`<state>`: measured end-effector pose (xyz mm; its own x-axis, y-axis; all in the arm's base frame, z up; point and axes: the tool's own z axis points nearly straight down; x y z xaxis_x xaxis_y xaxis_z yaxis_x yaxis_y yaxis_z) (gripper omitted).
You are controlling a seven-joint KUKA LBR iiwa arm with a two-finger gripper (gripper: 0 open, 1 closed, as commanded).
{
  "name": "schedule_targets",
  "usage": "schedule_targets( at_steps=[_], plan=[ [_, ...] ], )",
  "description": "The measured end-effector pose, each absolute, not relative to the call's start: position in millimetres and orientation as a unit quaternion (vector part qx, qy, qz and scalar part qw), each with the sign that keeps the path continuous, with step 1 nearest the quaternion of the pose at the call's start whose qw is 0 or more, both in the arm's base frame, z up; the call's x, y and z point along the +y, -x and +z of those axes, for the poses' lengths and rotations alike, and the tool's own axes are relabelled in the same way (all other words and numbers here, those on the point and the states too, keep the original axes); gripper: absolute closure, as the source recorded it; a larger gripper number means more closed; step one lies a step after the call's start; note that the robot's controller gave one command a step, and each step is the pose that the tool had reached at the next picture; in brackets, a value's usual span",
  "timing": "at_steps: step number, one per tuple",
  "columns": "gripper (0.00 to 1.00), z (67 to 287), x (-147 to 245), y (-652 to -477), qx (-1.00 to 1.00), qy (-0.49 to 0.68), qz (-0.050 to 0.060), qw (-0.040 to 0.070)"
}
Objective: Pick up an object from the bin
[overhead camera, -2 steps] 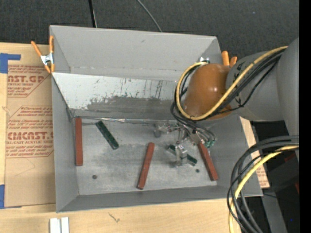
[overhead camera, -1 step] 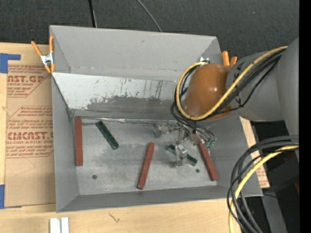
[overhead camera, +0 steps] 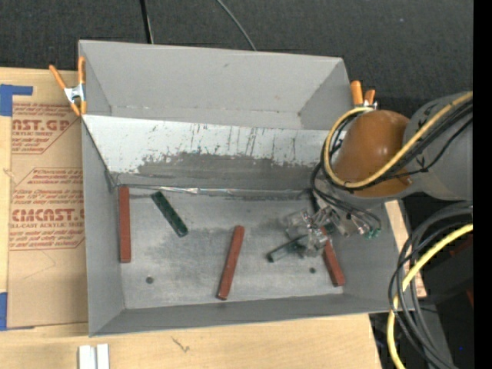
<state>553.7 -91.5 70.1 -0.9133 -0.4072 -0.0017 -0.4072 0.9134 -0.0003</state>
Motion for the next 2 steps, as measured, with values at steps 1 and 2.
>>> schedule_targets(
  at_steps=[1, 2],
  plan=[
    [1.00, 70, -92, -553.7, 0.978, 0.208, 0.000, 0.001],
    [1.00, 239, -90, -545.1, 0.977, 0.213, -0.001, 0.004]
  ],
)
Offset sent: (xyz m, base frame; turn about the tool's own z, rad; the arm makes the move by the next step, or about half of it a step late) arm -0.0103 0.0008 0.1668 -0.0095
